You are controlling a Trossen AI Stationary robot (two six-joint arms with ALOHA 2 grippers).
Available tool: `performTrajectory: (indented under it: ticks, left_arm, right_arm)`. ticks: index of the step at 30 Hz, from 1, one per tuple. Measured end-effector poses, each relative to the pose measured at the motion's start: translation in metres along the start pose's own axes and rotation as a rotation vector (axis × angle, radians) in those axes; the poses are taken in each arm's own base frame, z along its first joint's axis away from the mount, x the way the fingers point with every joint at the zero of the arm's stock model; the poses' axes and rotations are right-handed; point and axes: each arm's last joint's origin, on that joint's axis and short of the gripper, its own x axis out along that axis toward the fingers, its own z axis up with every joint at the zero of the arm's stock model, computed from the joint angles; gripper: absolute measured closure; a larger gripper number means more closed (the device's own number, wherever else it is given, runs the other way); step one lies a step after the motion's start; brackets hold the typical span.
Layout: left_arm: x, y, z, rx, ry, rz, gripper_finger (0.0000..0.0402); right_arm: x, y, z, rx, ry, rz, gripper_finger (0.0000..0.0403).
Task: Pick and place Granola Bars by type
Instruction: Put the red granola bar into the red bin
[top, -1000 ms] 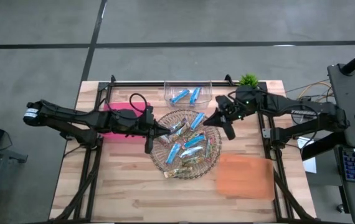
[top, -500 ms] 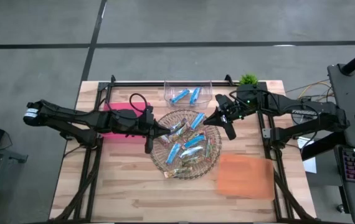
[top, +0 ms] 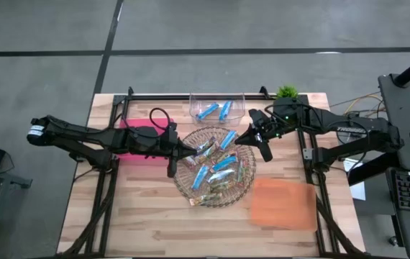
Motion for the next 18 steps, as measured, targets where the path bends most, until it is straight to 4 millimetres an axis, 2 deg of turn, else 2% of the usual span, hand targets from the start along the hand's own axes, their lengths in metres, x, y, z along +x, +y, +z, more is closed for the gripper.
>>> performTrajectory:
  ticks: [7, 13, 18]
  left_arm:
    - [0.0, 0.0, 0.0, 0.0, 0.0, 0.0, 0.0401]
    - [0.0, 0.0, 0.0, 0.0, 0.0, 0.0, 0.0401]
    - [0.0, 0.0, 0.0, 0.02, 0.0, 0.0, 0.0401]
  right_arm:
    - [0.0, 0.0, 0.001, 0.064, -0.006, 0.005, 0.0394]
    - [-0.006, 0.006, 0.013, 0.049, -0.017, 0.039, 0.0394]
    - [-0.013, 0.009, 0.014, 0.051, 0.054, 0.011, 0.0394]
